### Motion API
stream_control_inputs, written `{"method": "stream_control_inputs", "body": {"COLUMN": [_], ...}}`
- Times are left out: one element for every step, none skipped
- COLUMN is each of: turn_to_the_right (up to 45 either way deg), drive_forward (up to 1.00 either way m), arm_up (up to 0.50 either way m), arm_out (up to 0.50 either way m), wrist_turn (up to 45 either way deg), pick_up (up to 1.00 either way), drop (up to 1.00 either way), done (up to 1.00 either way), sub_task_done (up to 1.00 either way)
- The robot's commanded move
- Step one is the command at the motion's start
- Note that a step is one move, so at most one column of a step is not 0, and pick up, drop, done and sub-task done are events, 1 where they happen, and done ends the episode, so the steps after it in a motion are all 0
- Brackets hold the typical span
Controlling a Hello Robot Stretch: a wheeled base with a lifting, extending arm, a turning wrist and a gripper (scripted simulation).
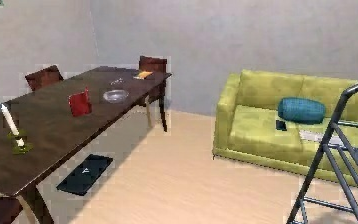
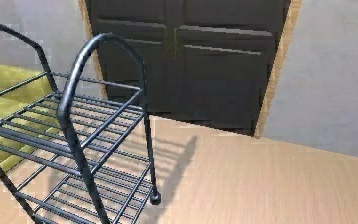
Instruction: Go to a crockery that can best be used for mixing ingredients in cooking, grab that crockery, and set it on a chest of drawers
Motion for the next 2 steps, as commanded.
{"method": "stream_control_inputs", "body": {"turn_to_the_right": [0.0,-45.0], "drive_forward": [0.65,0.00], "arm_up": [0.00,0.00], "arm_out": [0.00,0.00], "wrist_turn": [0.0,0.0], "pick_up": [0.00,0.00], "drop": [0.00,0.00], "done": [0.00,0.00], "sub_task_done": [0.00,0.00]}}
